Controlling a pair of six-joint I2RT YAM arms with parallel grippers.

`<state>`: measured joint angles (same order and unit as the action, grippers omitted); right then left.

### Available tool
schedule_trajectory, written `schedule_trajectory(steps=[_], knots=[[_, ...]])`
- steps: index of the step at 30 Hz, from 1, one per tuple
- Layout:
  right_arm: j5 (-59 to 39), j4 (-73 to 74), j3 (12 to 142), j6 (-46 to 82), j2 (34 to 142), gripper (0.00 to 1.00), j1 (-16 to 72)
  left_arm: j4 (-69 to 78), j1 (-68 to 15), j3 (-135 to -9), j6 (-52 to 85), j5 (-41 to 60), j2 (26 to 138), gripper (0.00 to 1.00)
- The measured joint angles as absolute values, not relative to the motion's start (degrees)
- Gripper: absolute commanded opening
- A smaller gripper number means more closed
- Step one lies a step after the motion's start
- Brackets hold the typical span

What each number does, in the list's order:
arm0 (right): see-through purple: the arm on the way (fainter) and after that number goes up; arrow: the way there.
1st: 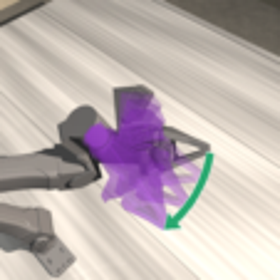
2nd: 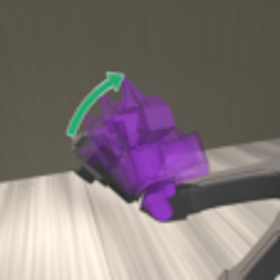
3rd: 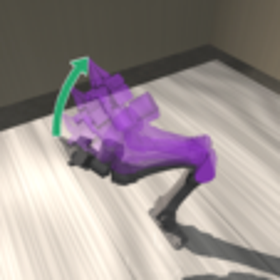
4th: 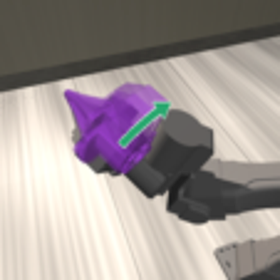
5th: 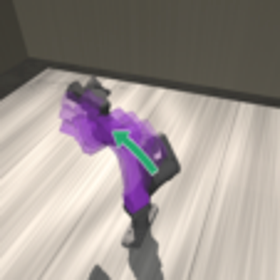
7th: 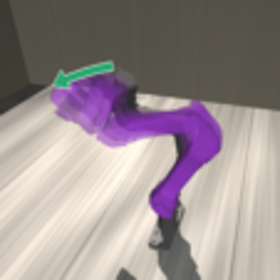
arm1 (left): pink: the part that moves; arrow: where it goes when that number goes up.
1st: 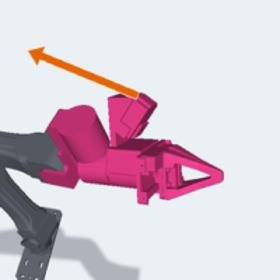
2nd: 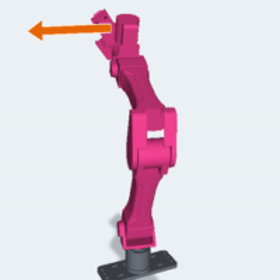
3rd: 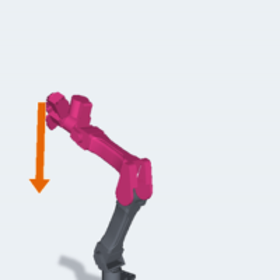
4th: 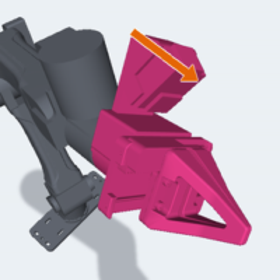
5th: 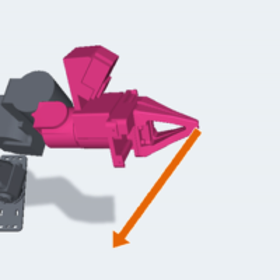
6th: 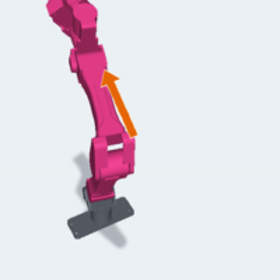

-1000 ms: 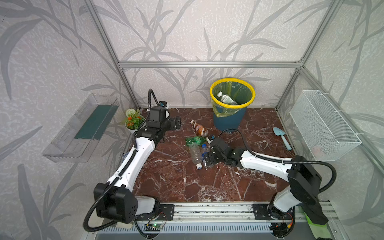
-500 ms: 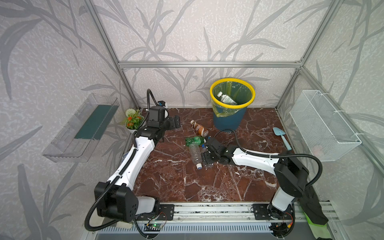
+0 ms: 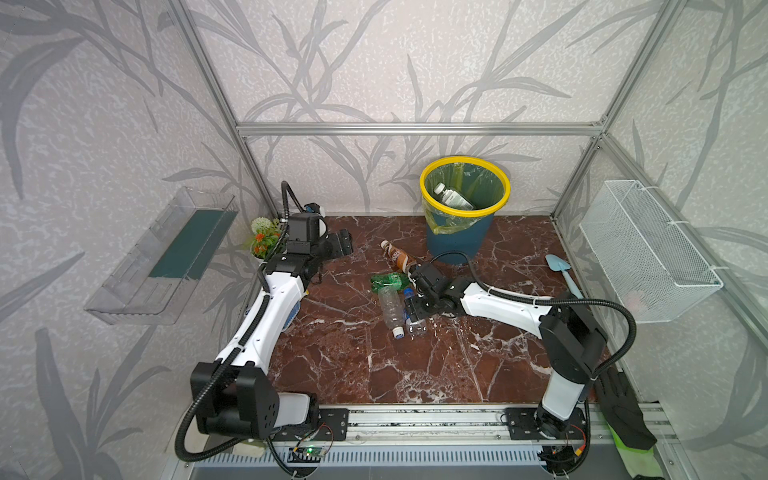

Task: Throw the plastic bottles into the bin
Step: 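Close the right gripper around the blue-capped Pepsi bottle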

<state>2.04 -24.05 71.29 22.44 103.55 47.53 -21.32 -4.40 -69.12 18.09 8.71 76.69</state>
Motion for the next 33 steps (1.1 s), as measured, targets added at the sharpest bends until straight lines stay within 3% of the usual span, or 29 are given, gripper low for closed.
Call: schedule_trajectory(steps=[17,33], knots=[[4.12,-25.43,71.18,20.40,103.61,0.79,47.22,-19.90,-4.40,-68.38,19.03,10.22,81.71,0.92],[5.56,-24.93,69.97,14.09,103.44,0.94,44.69,-19.66,-4.40,-68.38,19.73,11.03,81.87,0.91]])
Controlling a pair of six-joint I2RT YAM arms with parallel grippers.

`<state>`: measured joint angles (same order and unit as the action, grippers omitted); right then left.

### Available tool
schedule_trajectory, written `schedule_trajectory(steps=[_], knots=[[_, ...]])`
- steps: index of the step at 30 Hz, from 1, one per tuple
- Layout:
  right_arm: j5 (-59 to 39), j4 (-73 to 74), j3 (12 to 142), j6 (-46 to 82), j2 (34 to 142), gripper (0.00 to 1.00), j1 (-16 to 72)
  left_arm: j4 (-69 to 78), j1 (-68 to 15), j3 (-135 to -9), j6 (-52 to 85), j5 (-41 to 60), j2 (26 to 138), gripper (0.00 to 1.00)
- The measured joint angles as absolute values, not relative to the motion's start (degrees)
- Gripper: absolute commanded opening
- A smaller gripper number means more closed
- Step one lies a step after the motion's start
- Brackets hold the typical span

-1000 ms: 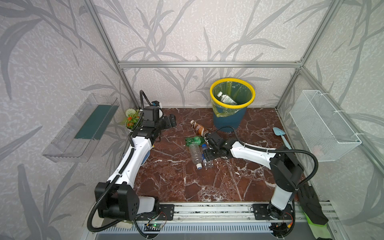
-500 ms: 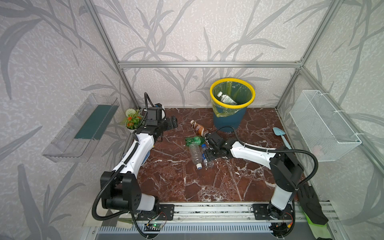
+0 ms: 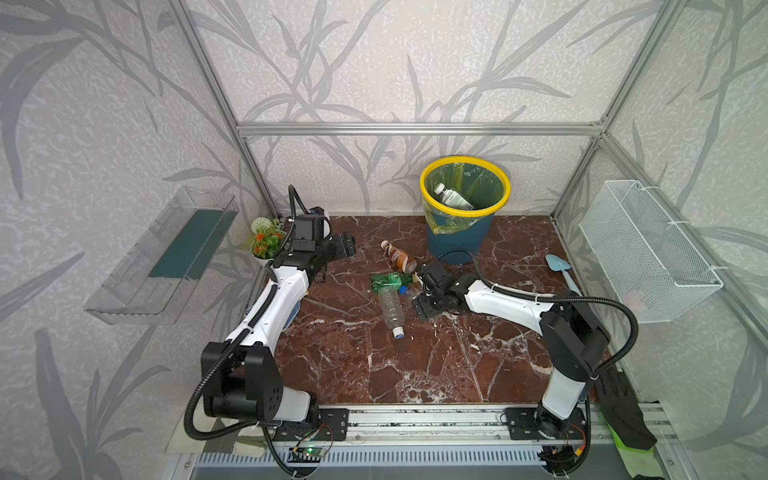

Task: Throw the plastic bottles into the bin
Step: 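Close the right gripper around the blue-capped Pepsi bottle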

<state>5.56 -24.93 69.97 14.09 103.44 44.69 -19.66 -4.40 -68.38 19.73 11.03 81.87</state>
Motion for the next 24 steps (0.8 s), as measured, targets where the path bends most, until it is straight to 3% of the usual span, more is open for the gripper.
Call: schedule_trajectory(steps=[14,24], knots=[[7.92,-24.25,73.69,-0.60,110.48,0.92,44.56,-19.64,-4.40,-68.38,20.21,12.08,81.82,0.91],[7.60,-22.55,74.30,-5.65,111.31,0.64,44.56,-19.51,-4.40,-68.38,20.38,12.19,80.86,0.91]])
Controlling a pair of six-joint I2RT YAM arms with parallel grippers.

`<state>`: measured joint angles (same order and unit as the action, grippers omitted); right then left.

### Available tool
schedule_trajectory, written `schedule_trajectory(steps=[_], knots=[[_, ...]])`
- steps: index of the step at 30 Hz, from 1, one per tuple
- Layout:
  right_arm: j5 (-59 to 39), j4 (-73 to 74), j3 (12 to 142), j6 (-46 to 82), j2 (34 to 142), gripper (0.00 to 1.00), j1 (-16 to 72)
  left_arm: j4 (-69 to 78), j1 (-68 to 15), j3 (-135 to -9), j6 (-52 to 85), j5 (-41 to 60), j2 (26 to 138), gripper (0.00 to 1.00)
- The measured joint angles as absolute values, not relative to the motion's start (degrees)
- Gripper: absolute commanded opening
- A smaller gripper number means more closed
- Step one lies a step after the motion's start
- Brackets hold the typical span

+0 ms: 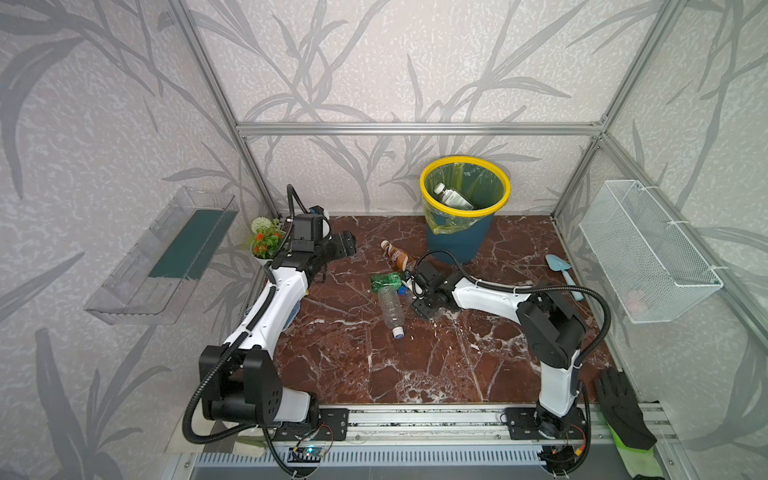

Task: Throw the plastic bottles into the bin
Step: 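Close the right gripper around the blue-capped Pepsi bottle, then lift the Pepsi bottle with the right gripper over the bin and release it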

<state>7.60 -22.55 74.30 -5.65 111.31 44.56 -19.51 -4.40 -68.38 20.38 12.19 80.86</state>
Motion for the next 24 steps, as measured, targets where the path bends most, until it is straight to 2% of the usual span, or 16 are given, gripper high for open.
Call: schedule_trajectory(steps=[5,14,24], knots=[[7.49,-21.17,71.42,-5.96,108.20,0.59,44.56,-19.27,-4.40,-68.38,20.60,12.36,80.77,0.91],[8.60,-19.18,65.23,-3.29,94.98,0.53,44.56,-19.14,-4.47,-68.38,20.82,13.28,80.40,0.90],[14.63,-11.07,55.59,-0.64,74.72,0.53,44.05,-18.81,-5.48,-68.38,20.62,13.41,79.99,0.90]])
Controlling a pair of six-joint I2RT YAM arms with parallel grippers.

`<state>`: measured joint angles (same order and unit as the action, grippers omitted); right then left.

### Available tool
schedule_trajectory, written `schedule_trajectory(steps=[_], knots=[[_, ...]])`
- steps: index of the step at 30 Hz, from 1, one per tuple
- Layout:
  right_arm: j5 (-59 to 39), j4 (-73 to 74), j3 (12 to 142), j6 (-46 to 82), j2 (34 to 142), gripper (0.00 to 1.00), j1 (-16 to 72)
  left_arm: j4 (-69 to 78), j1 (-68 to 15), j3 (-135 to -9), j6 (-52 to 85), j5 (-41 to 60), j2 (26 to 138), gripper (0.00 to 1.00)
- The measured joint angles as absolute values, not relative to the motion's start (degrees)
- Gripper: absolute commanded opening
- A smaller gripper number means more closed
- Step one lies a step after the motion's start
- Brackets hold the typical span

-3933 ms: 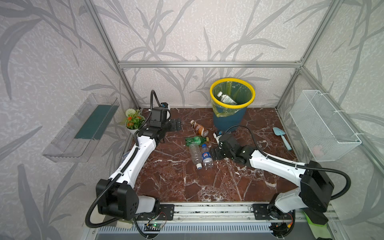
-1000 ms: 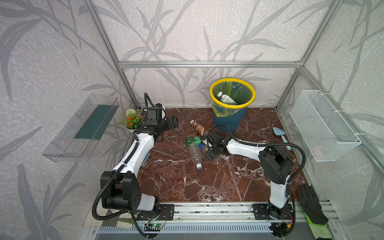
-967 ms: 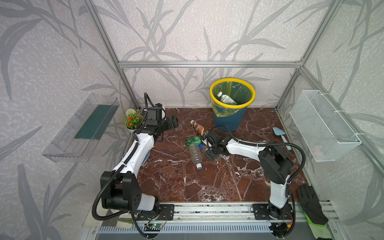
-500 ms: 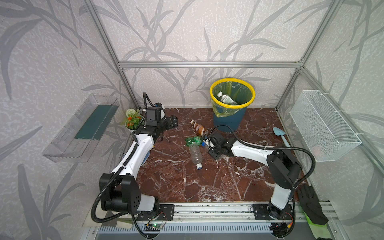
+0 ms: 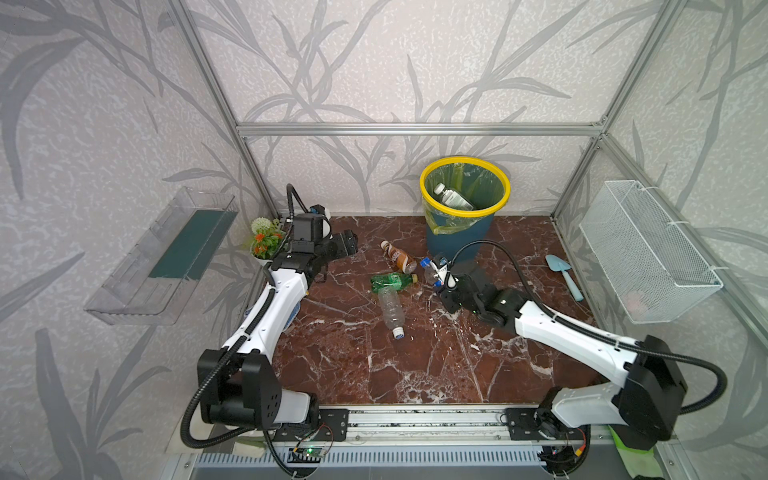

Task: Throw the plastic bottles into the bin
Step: 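Lift the Pepsi bottle with the right gripper over the bin and release it, then lower the left gripper onto the white-capped clear bottle while the right arm withdraws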

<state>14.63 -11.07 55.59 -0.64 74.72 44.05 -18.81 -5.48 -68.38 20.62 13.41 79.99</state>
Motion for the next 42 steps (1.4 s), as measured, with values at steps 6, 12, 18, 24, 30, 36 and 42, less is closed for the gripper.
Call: schedule_trajectory(steps=[6,12,18,24,30,36,42], knots=[[20.23,-1.41,51.07,-1.80,60.95,0.52,43.81,-18.85,-6.57,-68.38,20.16,12.95,79.00,0.90],[24.71,12.86,45.23,-6.72,50.63,0.51,43.79,-18.81,-7.42,-68.38,19.62,12.21,77.45,0.90],[26.55,24.21,42.98,-12.58,47.70,0.51,43.79,-18.81,-8.86,-67.81,18.09,10.94,76.27,0.90],[26.48,28.99,46.44,-16.43,51.40,0.51,42.74,-18.79,-10.04,-67.33,16.60,10.13,74.59,0.90],[18.37,9.87,83.64,-6.22,75.26,0.70,29.52,-18.65,-10.48,-67.33,15.97,10.57,74.11,0.90],[10.55,-10.44,111.72,-0.21,96.07,0.99,22.46,-19.07,-12.05,-67.33,14.90,9.39,73.65,0.91],[7.31,-16.19,102.83,2.24,93.71,0.99,20.84,-22.74,-15.00,-68.14,14.92,9.56,72.69,0.91]])
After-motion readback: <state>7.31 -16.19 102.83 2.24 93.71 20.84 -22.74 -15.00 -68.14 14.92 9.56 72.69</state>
